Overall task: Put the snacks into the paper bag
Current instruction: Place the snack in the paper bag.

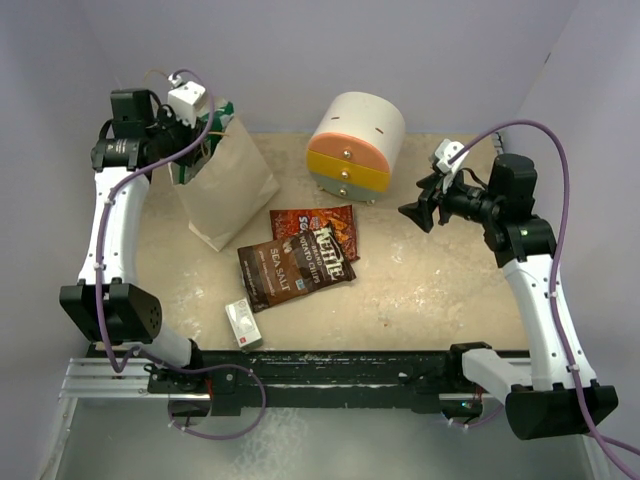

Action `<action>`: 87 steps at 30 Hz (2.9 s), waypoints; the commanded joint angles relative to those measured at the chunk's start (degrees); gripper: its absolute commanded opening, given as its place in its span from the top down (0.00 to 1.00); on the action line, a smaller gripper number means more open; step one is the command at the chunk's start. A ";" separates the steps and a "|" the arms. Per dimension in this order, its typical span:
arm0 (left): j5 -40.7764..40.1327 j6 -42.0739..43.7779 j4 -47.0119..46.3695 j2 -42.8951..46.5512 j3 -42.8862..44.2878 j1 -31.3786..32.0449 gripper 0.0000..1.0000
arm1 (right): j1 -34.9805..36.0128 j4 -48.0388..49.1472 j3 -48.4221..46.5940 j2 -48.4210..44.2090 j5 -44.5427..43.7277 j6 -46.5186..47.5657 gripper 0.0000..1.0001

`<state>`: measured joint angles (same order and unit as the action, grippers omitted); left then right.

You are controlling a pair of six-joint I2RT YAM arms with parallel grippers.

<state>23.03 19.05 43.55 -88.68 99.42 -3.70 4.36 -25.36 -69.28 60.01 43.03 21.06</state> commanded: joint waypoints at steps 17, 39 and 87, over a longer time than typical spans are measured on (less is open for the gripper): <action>4.09 1.81 8.47 -1.48 12.62 -0.29 0.34 | -0.41 1.98 0.16 -0.85 0.62 0.33 0.28; 5.44 3.18 11.76 -8.36 11.79 -0.29 0.67 | -0.84 2.45 1.25 -1.17 0.90 0.27 0.28; -2.87 5.23 2.45 -1.50 12.06 0.43 0.41 | 0.87 4.02 1.32 6.91 1.91 1.95 0.27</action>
<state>25.54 22.09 52.07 -92.71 109.60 -3.55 3.27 -22.83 -66.98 63.48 43.66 21.67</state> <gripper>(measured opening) 0.566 0.736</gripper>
